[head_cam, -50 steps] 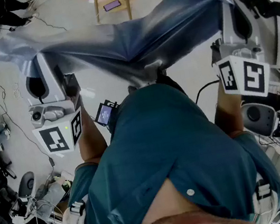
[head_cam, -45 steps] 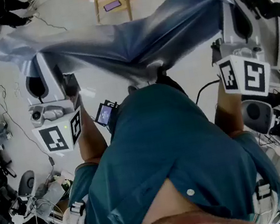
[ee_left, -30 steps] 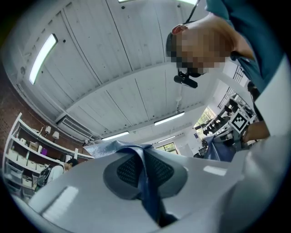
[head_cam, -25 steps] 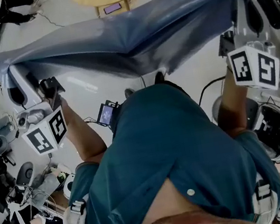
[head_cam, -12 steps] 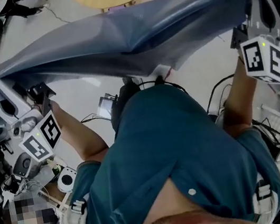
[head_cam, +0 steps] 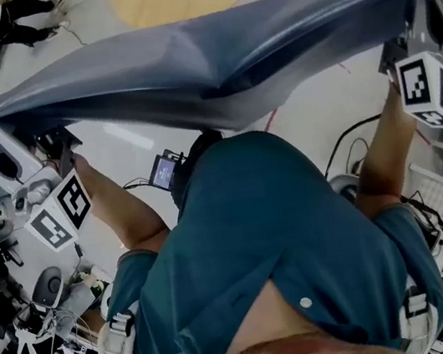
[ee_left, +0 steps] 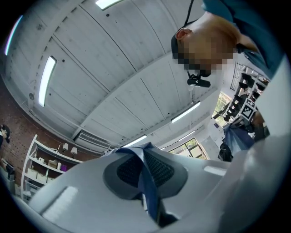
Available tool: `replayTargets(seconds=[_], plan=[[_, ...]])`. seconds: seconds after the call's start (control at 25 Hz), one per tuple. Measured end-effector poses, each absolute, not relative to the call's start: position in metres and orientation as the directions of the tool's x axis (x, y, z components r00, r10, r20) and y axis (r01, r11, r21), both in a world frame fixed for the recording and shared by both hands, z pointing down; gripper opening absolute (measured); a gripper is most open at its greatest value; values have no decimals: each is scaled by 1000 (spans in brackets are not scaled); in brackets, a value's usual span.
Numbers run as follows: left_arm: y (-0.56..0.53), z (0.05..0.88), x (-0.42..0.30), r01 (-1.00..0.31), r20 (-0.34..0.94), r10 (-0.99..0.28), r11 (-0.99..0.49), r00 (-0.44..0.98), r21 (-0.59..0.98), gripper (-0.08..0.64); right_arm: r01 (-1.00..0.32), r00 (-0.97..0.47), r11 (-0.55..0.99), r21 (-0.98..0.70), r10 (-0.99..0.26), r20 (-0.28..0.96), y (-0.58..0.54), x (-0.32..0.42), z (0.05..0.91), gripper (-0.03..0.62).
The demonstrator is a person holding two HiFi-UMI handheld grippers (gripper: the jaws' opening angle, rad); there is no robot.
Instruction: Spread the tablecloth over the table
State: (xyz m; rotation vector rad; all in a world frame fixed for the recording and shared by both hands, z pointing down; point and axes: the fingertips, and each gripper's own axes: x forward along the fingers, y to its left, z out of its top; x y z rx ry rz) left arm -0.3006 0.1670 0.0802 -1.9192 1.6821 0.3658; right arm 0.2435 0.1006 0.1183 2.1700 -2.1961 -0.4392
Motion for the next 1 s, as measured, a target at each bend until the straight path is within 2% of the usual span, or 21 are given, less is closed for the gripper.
replayTargets(seconds=[0.56,0.84,1.0], plan=[[35,85,-380,-973,-561,-798,-131,218,-192,2,-960,89,-126,252,-984,-153,10,212,100,11],[4,78,-411,-981,-583,-795,-79,169,-177,2,-954,83,-120,276,-987,-140,-32,204,88,11],[-15,76,-402,-984,-565,-815,-33,129,-177,2,-956,66,-99,275,-990,-127,-69,230,88,11]])
